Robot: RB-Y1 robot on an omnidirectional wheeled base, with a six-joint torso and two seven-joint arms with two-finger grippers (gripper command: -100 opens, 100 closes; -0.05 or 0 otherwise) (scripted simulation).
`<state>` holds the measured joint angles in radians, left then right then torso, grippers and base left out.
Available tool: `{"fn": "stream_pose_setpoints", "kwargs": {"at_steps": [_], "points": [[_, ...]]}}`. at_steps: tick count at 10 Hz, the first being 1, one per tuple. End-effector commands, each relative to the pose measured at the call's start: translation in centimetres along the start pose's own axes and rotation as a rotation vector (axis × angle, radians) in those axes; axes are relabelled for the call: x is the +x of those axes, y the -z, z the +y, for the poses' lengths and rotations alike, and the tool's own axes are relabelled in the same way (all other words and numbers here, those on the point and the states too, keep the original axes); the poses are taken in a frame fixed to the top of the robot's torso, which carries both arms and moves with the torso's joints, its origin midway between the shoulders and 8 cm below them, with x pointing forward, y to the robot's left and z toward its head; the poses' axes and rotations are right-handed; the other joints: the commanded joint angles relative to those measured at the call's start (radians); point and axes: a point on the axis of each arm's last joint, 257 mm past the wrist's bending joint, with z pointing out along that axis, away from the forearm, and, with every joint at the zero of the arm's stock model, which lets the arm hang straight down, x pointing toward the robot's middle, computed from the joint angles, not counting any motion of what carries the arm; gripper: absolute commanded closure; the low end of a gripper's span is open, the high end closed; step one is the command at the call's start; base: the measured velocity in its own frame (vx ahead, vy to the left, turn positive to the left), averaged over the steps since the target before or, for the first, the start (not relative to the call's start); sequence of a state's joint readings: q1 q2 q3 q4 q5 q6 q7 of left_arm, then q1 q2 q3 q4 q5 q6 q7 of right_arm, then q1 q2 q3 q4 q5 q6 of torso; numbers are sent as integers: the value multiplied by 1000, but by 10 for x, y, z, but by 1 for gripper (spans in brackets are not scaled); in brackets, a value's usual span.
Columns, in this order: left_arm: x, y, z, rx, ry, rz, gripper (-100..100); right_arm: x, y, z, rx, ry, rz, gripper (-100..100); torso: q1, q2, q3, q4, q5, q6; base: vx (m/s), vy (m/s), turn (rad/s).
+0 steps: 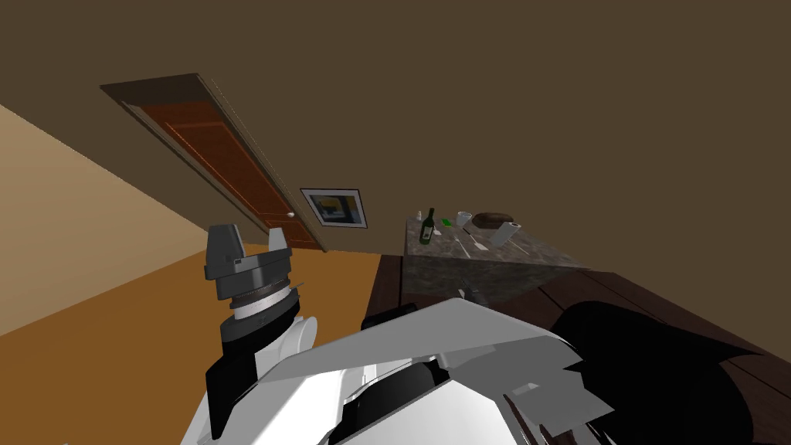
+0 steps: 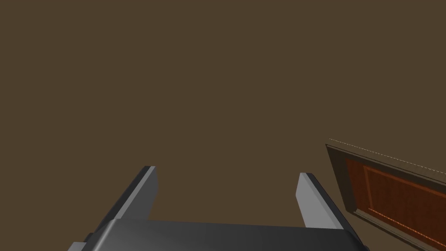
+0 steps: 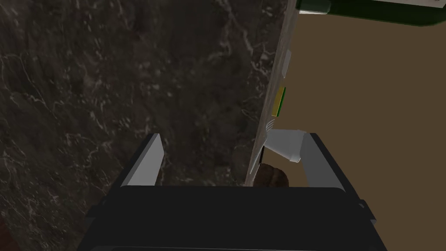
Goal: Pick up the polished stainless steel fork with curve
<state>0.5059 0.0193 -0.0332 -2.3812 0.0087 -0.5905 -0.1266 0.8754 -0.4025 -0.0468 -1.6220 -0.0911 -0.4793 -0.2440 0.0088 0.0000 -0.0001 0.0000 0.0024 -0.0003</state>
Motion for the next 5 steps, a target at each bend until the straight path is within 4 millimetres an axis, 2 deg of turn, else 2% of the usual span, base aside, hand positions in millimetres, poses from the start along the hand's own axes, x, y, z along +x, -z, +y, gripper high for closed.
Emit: {"fn": "stream_pose_setpoints", "kwargs": {"at_steps": [1, 2, 3, 4, 5], "points": [[0, 0, 0, 0, 0, 0, 0, -22, 26, -32, 92, 34, -13, -100, 0, 0, 0, 0, 0, 0, 27, 195, 256], [0, 0, 0, 0, 0, 0, 0, -28, 32, -47, 125, 35, -25, -100, 2, -1, 0, 0, 1, 0, 30, 139, 61], [0, 0, 0, 0, 0, 0, 0, -44, 53, -64, 177, 62, -29, -100, 0, -1, 0, 0, 0, 1, 22, 129, 97], [0, 0, 0, 0, 0, 0, 0, -48, 58, -74, 201, 63, -38, -100, -1, 0, 0, 0, 0, 0, 21, 98, 98], [0, 0, 0, 0, 0, 0, 0, -63, 78, -87, 245, 91, -38, -100, -3, 0, 0, 0, 0, 0, 22, 103, 206]]}}
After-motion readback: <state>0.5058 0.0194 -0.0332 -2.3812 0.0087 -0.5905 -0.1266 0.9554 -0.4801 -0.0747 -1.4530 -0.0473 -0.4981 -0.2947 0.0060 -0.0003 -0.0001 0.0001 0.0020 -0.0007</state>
